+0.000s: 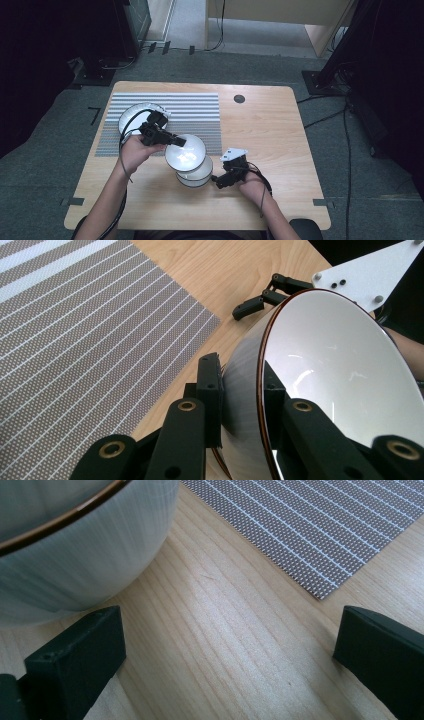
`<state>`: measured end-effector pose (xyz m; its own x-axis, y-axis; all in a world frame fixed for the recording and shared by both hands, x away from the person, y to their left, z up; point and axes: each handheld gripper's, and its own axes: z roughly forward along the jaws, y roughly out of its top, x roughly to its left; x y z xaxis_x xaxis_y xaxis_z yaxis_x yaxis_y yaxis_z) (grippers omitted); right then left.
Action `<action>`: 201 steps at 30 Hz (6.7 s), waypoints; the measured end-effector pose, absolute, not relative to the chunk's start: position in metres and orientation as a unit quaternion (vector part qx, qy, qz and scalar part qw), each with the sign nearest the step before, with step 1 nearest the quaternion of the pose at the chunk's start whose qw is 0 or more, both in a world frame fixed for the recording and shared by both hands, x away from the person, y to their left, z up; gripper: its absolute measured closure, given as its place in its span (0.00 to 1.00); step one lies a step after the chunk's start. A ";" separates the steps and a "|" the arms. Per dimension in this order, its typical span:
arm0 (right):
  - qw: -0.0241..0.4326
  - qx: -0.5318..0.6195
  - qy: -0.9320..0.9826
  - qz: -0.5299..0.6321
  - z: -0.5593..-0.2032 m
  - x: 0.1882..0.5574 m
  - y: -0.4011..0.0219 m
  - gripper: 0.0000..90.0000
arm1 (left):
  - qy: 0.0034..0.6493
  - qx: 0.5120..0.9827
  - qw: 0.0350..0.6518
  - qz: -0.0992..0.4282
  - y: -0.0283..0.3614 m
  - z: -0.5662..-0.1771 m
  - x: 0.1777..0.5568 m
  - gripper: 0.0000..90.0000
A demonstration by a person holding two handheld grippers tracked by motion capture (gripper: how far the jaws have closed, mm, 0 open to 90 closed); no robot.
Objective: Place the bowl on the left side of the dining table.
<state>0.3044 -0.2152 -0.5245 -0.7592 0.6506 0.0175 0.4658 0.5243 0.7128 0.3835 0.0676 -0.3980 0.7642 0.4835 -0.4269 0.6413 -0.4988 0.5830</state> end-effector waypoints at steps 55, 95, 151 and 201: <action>0.125 0.324 0.864 0.365 -0.524 0.304 -0.215 0.00 | 0.382 0.832 0.391 -0.093 0.115 -0.397 0.396 0.86; 0.126 0.325 0.863 0.365 -0.524 0.304 -0.215 0.00 | 0.404 0.825 0.381 -0.107 0.131 -0.417 0.413 0.86; 0.126 0.327 0.863 0.365 -0.524 0.303 -0.215 0.00 | 0.441 0.813 0.362 -0.117 0.149 -0.456 0.438 0.85; 0.127 0.326 0.863 0.365 -0.525 0.304 -0.215 0.00 | 0.469 0.793 0.376 -0.095 0.182 -0.447 0.454 0.85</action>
